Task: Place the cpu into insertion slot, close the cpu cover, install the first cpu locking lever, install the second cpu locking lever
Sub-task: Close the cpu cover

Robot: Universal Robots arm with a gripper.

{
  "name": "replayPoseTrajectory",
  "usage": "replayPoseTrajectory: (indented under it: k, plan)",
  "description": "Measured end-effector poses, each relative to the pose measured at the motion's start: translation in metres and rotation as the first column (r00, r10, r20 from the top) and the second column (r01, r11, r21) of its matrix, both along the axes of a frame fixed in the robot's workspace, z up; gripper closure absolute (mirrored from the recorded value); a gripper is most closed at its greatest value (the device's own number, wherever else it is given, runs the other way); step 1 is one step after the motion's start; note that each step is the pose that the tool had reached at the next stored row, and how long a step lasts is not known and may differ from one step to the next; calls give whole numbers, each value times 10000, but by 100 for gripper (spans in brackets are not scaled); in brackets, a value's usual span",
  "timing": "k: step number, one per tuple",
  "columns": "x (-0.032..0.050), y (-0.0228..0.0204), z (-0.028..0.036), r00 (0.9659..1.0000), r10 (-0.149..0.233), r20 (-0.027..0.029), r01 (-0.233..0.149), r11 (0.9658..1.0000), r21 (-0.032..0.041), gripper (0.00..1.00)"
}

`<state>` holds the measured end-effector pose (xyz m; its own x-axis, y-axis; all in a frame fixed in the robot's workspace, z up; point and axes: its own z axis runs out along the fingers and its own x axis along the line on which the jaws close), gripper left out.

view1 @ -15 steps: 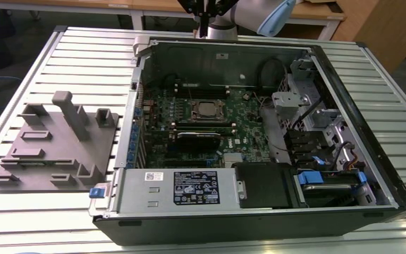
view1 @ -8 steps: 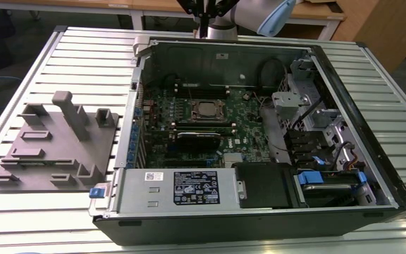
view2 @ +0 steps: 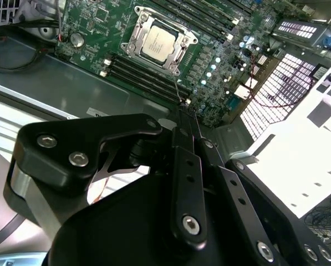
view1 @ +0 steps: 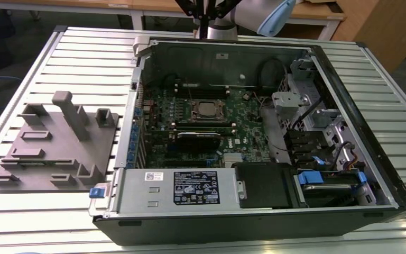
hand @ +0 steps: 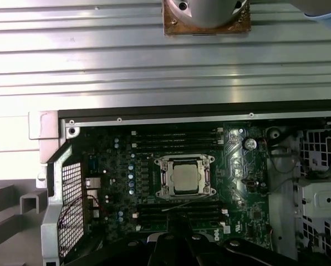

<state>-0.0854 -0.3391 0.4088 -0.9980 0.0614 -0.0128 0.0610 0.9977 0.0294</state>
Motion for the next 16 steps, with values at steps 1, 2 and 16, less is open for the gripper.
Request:
replayPoseTrajectory:
  k: [1,2,16]
  plan:
    - [0,0,-5,10000,0,0,0,10000,0,90]
    - [0,0,-11,10000,0,0,0,10000,0,90]
    - [0,0,-84,10000,0,0,0,10000,0,90]
